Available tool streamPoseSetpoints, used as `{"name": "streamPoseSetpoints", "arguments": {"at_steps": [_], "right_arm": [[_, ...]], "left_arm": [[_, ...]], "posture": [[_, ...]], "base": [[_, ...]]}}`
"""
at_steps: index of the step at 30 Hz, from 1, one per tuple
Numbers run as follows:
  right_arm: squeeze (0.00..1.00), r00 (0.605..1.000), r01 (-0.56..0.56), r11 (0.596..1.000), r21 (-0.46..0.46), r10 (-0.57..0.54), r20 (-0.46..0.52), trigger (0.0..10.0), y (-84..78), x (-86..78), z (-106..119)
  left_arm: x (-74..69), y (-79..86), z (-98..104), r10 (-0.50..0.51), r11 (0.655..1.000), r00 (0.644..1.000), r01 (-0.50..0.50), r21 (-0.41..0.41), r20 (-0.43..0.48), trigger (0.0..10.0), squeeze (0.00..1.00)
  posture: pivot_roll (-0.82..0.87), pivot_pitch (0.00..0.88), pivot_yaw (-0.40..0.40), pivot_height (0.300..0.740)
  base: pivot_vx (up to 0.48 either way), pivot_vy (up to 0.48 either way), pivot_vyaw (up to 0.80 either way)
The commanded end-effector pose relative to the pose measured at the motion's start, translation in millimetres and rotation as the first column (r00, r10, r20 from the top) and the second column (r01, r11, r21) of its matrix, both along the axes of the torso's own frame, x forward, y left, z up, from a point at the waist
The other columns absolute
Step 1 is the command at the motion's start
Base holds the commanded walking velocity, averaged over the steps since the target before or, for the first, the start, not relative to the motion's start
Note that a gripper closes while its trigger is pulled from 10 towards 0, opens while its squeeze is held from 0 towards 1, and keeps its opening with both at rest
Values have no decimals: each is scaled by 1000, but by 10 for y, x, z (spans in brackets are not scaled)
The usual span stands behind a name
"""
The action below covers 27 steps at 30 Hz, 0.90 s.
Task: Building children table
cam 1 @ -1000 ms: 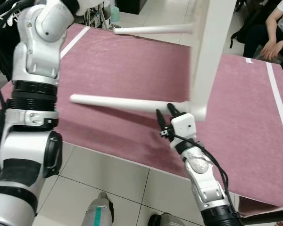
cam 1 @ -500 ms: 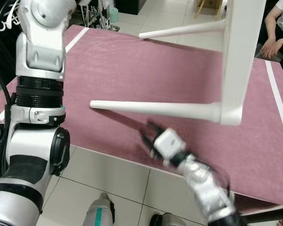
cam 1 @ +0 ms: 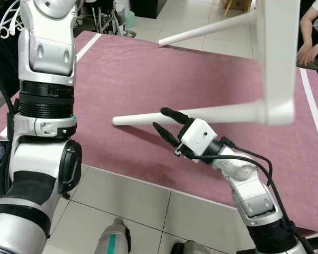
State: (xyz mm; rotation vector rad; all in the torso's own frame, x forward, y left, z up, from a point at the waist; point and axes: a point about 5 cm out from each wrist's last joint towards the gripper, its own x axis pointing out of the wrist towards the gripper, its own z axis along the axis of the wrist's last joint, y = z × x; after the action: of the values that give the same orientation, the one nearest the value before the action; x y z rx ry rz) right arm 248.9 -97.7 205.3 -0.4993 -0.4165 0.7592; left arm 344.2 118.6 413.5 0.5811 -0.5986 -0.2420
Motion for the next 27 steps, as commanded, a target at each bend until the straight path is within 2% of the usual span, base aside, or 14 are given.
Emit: {"name": "streamPoseSetpoints", "arguments": {"at_steps": [1, 3, 5, 6, 7, 9, 12, 15, 17, 22, 27], "right_arm": [[0, 996, -84, 994, 70, 86, -23, 10000, 120, -78, 123], [0, 992, -117, 990, 80, 121, -43, 10000, 150, -112, 136], [0, 977, -189, 981, 48, 193, -95, 10000, 189, -202, 85], [0, 977, -189, 981, 48, 193, -95, 10000, 189, -202, 85], [0, 973, -199, 979, 32, 201, -114, 10000, 185, -214, 48], [0, 973, -199, 979, 32, 201, -114, 10000, 185, -214, 48], [0, 972, -185, 983, 20, 186, -141, 10000, 139, -176, 23], [0, 975, -174, 985, 15, 175, -139, 10000, 128, -159, 21], [0, 975, -171, 985, 3, 169, -144, 10000, 130, -156, -4], [0, 973, -170, 985, 0, 168, -157, 10000, 137, -164, -20], [0, 972, -159, 987, -5, 156, -176, 10000, 126, -165, -40]], "left_arm": [[-83, -11, 180, -148, 969, 989, 148, -200, 17, 10000, 0], [-78, -6, 188, -146, 968, 989, 146, -205, 16, 10000, 0], [-66, 20, 213, -160, 953, 987, 154, -260, -4, 10000, 0], [-66, 20, 213, -160, 953, 987, 154, -260, -4, 10000, 0], [-42, 33, 197, -175, 939, 984, 154, -309, -41, 10000, 0], [-42, 33, 197, -175, 939, 984, 154, -309, -41, 10000, 0], [23, 91, 152, -215, 901, 965, 137, -413, -149, 10000, 0], [49, 133, 147, -218, 890, 960, 121, -440, -178, 10000, 0], [79, 162, 129, -246, 870, 946, 120, -479, -210, 10000, 0], [102, 178, 87, -239, 871, 942, 102, -480, -234, 10000, 0], [112, 232, -44, -198, 889, 943, 58, -454, -268, 10000, 0]], "posture": [[86, 0, 37, 740], [87, 0, 36, 740], [87, 0, 36, 740], [87, 0, 36, 740], [89, 0, 34, 740], [89, 0, 34, 740], [89, 0, 34, 740], [89, 0, 34, 740], [92, 0, 33, 740], [92, 0, 33, 740], [89, 0, 34, 740]], "base": [[0, 0, 0], [0, 0, 0], [0, 0, 0], [0, 0, 0], [0, 0, 0], [0, 0, 0], [0, 0, 0], [0, 0, 0], [0, 0, 0], [0, 0, 0], [0, 0, 0]]}}
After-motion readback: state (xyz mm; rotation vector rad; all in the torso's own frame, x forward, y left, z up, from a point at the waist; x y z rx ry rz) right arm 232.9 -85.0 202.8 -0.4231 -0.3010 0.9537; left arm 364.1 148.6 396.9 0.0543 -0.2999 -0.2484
